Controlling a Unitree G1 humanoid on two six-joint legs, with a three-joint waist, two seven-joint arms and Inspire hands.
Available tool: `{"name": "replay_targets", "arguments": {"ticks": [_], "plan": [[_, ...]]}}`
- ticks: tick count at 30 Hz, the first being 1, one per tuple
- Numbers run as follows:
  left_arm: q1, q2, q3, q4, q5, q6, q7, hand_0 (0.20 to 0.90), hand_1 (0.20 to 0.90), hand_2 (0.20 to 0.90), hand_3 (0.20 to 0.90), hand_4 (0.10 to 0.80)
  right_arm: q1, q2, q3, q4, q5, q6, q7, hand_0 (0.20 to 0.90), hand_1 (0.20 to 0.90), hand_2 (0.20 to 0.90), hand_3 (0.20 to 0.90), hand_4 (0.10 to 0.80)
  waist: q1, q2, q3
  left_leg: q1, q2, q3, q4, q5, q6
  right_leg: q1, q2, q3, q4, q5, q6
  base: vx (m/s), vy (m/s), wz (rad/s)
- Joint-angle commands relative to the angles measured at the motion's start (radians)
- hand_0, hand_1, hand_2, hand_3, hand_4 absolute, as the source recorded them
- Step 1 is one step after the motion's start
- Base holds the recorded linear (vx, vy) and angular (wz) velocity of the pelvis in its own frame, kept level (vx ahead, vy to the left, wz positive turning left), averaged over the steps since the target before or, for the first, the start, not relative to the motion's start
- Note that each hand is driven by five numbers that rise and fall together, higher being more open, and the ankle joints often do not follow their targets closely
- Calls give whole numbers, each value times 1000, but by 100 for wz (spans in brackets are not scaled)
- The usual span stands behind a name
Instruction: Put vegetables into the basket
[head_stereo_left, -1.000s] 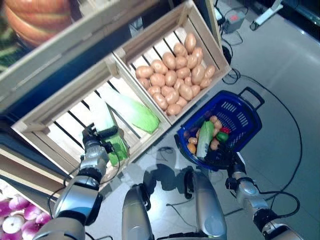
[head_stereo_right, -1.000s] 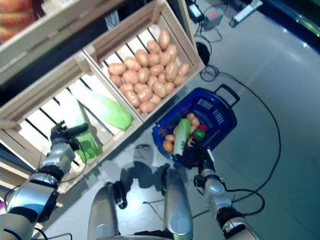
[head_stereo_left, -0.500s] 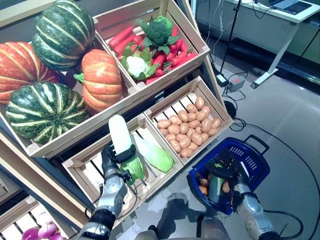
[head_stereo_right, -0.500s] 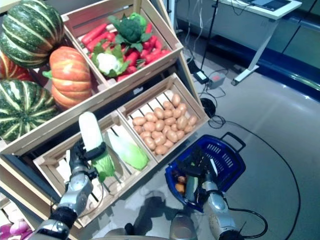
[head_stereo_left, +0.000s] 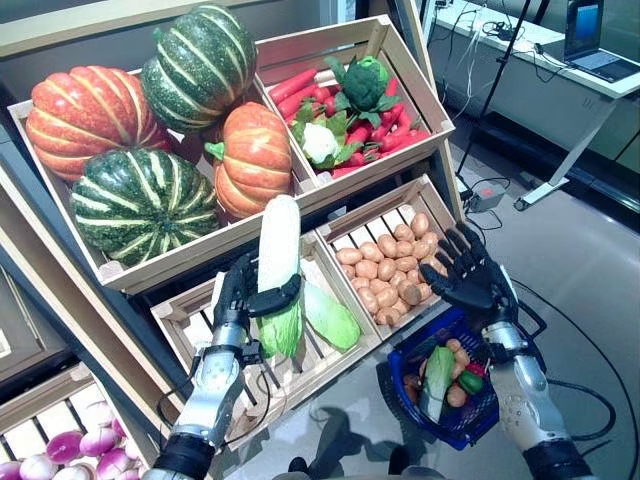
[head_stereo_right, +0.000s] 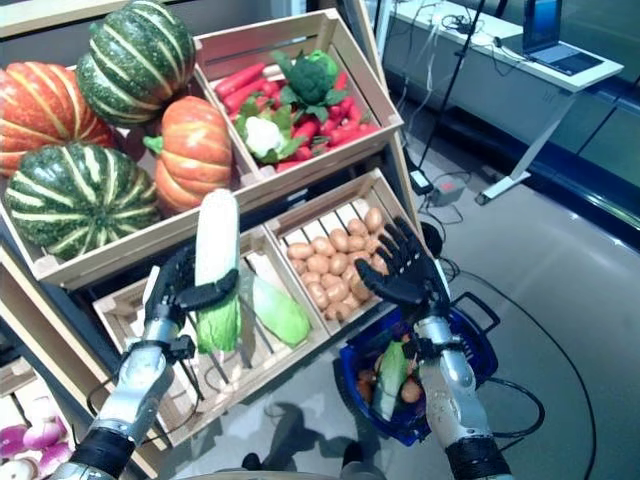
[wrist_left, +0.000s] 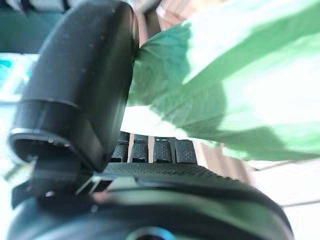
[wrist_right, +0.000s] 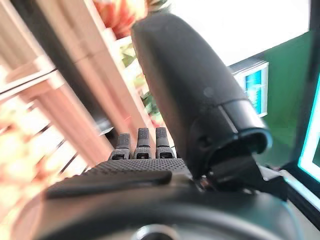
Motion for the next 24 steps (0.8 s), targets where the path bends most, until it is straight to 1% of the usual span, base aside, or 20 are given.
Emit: {"name": "replay_targets", "arguments": {"ticks": [1, 2, 5, 6, 8, 13, 18, 24], "plan": [[-150, 60, -59, -83, 23, -169, -118, 300, 300, 300, 300, 400, -135, -51, -43, -102, 152, -2, 172, 900, 900, 900, 900, 800, 11, -28, -98, -34, -22, -9, 5, -26, 3, 33, -35, -3, 15, -20, 7, 13, -39, 0], [-152, 60, -61, -86, 20, -167, -125, 300, 300, 300, 300, 400, -140, -52, -42, -104, 164, 4, 184, 900, 900, 900, 900, 800, 11, -29, -98, -34, -22, -9, 4, -26, 4, 33, -35, -3, 15, -20, 7, 8, -35, -1], [-165, 70, -87, -104, 17, -161, -175, 300, 300, 300, 300, 400, -183, -57, -15, -115, 219, 81, 273, 900, 900, 900, 900, 800, 18, -30, -100, -33, -22, -8, 4, -28, 4, 36, -32, -2, 13, -20, 6, 0, 0, 0], [-172, 72, -96, -107, 17, -161, -183, 300, 300, 300, 300, 400, -198, -58, -3, -113, 221, 95, 278, 900, 900, 900, 900, 800, 21, -30, -100, -32, -22, -9, 3, -28, 3, 37, -32, -2, 12, -20, 5, 0, 0, 0], [-190, 76, -114, -114, 11, -155, -200, 300, 300, 300, 300, 400, -233, -62, 23, -104, 240, 128, 274, 900, 900, 900, 900, 800, 25, -31, -104, -29, -22, -10, 1, -29, 3, 40, -30, -2, 8, -20, 5, 17, -31, -1], [-214, 80, -147, -138, -8, -135, -233, 300, 300, 300, 300, 400, -282, -55, 55, -85, 228, 151, 267, 900, 900, 900, 900, 800, 30, -31, -112, -26, -19, -10, 1, -34, 2, 44, -27, -1, 2, -18, 5, 2, -7, 0], [-234, 78, -183, -134, -16, -139, -251, 300, 300, 300, 300, 400, -327, -44, 64, -74, 251, 172, 270, 900, 900, 900, 900, 800, 27, -29, -113, -20, -18, -9, 1, -36, 2, 46, -23, 5, 6, -22, 2, 0, 0, 0], [-253, 72, -219, -137, -27, -144, -267, 300, 300, 300, 300, 400, -361, -16, 88, -64, 290, 228, 283, 900, 900, 900, 900, 800, 27, -29, -118, -13, -16, -9, 1, -40, 1, 55, -21, 11, 5, -30, 0, 0, 0, 0]]}}
